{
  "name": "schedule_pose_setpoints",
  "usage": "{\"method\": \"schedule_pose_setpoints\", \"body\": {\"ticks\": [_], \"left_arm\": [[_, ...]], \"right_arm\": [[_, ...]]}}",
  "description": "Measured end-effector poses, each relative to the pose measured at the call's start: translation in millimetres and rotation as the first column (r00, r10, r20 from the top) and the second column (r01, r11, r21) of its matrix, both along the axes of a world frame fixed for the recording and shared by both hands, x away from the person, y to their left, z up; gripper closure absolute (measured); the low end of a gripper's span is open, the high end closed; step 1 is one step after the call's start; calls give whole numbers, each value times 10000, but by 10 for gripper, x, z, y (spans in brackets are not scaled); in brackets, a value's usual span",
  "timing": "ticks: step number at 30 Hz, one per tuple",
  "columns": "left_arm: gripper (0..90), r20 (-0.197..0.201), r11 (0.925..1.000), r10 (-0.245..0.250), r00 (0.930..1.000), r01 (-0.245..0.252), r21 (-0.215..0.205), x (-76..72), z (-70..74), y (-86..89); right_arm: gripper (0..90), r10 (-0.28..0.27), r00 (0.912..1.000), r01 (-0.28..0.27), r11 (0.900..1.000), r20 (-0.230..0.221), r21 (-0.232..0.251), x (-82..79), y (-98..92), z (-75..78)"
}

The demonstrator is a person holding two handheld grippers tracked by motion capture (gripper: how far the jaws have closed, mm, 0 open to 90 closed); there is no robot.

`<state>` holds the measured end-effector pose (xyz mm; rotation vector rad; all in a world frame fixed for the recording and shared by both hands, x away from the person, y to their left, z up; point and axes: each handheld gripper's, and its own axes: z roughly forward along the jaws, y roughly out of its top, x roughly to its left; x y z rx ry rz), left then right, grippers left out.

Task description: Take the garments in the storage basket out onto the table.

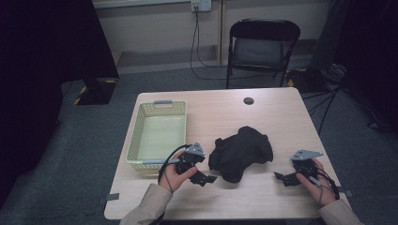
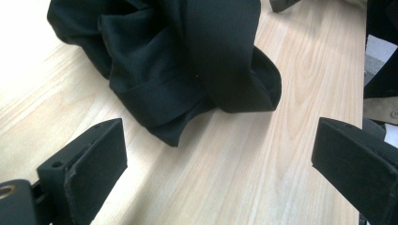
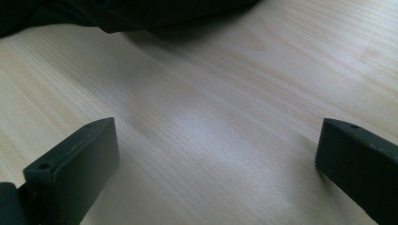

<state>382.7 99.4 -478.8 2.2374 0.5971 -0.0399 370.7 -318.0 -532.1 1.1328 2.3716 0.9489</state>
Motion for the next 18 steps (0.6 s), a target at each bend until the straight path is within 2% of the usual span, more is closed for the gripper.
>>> {"method": "schedule_pose_setpoints", "body": {"ticks": [18], "left_arm": [[29,-30,9998,87,10000,-87,183,-80,-21,145]], "right_arm": [[0,-2,10000,2,10000,-3,1,0,0,0]]}}
